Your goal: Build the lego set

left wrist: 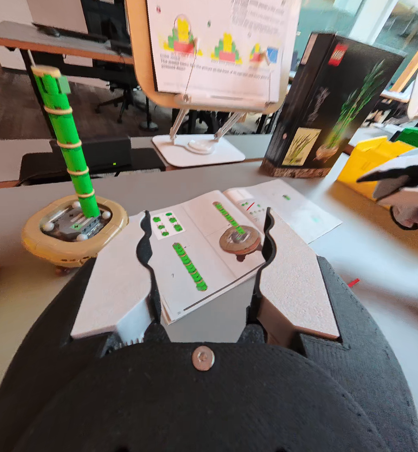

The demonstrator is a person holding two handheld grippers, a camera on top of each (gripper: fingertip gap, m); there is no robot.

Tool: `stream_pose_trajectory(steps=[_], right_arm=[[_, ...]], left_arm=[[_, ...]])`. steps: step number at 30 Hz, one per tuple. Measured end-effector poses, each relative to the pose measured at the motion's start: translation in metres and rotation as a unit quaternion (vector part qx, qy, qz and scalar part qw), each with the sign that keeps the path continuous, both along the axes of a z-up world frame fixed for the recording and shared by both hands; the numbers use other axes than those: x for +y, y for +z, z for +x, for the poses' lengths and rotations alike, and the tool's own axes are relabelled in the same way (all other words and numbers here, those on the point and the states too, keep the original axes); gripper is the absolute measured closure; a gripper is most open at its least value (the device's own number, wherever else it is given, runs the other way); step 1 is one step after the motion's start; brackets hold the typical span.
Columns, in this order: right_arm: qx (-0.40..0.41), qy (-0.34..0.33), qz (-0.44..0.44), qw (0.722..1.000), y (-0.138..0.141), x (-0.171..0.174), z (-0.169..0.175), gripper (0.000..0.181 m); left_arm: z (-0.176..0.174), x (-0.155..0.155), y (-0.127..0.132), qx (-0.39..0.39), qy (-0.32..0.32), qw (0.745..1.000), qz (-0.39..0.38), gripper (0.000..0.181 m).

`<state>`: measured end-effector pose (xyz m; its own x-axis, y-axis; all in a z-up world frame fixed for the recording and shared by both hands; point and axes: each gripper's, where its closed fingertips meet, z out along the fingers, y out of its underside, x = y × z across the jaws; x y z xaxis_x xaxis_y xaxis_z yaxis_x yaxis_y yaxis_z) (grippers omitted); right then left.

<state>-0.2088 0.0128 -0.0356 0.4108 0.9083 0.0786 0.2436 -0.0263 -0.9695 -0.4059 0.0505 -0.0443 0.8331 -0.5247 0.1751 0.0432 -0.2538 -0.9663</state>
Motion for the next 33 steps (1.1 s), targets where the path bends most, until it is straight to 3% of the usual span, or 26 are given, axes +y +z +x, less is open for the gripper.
stream_pose_trajectory(steps=[4, 7, 12, 16, 18, 21, 24, 29, 33], right_arm=[[0.064, -0.057, 0.111, 0.990, 0.079, 0.004, 0.014, 0.142], [0.095, -0.084, 0.171, 0.977, 0.137, 0.001, 0.022, 0.142], [0.071, -0.140, 0.210, 0.965, 0.195, 0.010, 0.034, 0.118], [0.024, -0.158, 0.177, 0.971, 0.178, 0.020, 0.042, 0.114], [0.005, -0.145, 0.182, 0.973, 0.164, 0.024, 0.041, 0.128], [-0.046, -0.157, 0.156, 0.974, 0.141, 0.038, 0.050, 0.128], [-0.035, -0.152, 0.142, 0.977, 0.134, 0.046, 0.052, 0.128], [-0.032, -0.143, 0.123, 0.982, 0.120, 0.060, 0.044, 0.133], [-0.012, -0.105, 0.090, 0.990, 0.113, 0.060, 0.024, 0.154]], left_arm=[[-0.007, -0.001, 0.029, 0.001, 0.009, 0.999, 0.047, 0.087], [-0.005, -0.009, 0.070, -0.004, -0.004, 0.996, 0.090, 0.087], [0.008, -0.026, 0.145, 0.024, -0.041, 0.989, 0.143, 0.088], [0.016, -0.030, 0.187, 0.048, -0.064, 0.988, 0.132, 0.091], [0.014, -0.029, 0.197, 0.062, -0.062, 0.989, 0.118, 0.092], [-0.002, -0.022, 0.206, 0.048, -0.020, 0.990, 0.134, 0.100], [-0.014, -0.013, 0.208, 0.002, -0.006, 0.989, 0.150, 0.110], [-0.002, 0.001, 0.193, -0.011, -0.048, 0.992, 0.119, 0.117], [0.019, 0.016, 0.168, 0.037, -0.075, 0.992, 0.097, 0.127]])
